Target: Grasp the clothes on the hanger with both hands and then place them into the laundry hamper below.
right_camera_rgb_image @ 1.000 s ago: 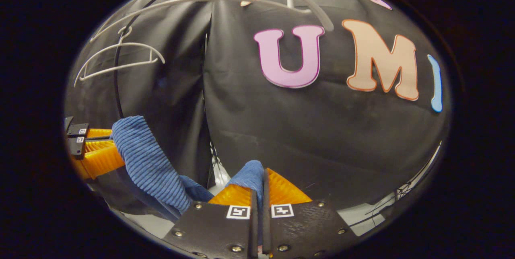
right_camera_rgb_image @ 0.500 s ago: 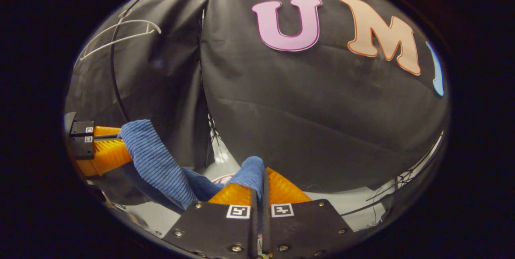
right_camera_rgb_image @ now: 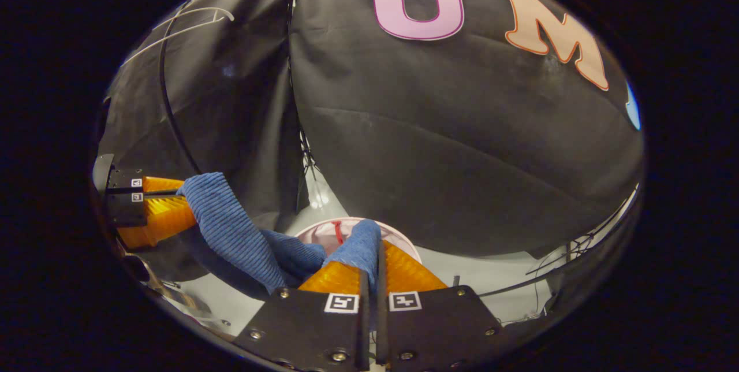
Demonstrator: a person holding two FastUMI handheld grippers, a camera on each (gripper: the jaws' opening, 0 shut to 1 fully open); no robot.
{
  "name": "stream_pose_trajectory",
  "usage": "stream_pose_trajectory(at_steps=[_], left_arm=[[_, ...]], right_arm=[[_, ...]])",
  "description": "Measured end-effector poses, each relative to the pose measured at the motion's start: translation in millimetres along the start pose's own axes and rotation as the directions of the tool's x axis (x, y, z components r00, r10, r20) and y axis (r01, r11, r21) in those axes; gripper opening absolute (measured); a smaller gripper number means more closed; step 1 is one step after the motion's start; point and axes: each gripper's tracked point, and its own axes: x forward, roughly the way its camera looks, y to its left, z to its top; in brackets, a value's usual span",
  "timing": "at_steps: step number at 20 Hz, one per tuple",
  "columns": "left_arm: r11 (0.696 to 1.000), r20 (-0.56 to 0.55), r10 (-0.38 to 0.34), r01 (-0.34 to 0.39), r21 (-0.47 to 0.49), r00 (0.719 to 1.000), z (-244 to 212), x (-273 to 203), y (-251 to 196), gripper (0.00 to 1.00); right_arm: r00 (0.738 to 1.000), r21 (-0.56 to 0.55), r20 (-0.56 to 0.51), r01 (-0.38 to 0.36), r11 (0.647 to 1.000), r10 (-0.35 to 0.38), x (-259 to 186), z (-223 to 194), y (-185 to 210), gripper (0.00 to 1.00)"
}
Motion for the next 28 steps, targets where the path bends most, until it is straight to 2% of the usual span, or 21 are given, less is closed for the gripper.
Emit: stream_pose_trajectory(at_steps=[11,12,13,15,17,18,28], left_arm=[[1.000,-0.134,-0.018,0.016,-0.017,0.991,-30.9,17.8,-3.5,0.05],[1.000,-0.151,-0.019,0.016,-0.018,0.988,-37.1,18.5,-3.1,0.05],[1.000,-0.172,-0.021,0.018,-0.019,0.985,-42.3,19.2,-2.9,0.06],[1.000,-0.212,-0.022,0.017,-0.025,0.977,-58.2,21.3,-3.1,0.08],[0.999,-0.262,-0.029,0.020,-0.037,0.965,-79.6,22.3,-3.1,0.15],[0.999,-0.277,-0.024,0.013,-0.041,0.960,-86.4,19.4,-4.4,0.25],[0.999,-0.226,-0.011,0.000,-0.051,0.974,-75.7,24.6,2.3,0.25]], right_arm=[[0.995,0.006,-0.103,-0.002,1.000,0.002,5.4,-44.0,-1.2,0.05],[0.994,0.006,-0.108,-0.004,1.000,0.005,5.3,-43.3,-0.9,0.10],[0.994,0.007,-0.109,-0.009,1.000,0.009,5.8,-45.7,-0.5,0.05],[0.995,0.004,-0.103,-0.010,1.000,0.010,5.5,-45.5,-1.7,0.05],[0.995,0.001,-0.100,-0.009,1.000,0.009,4.1,-42.6,-2.7,0.05],[0.995,0.002,-0.098,-0.007,1.000,0.008,3.7,-40.9,-2.3,0.05],[0.995,0.018,-0.096,0.005,1.000,-0.003,1.5,-41.5,-4.1,0.05]])
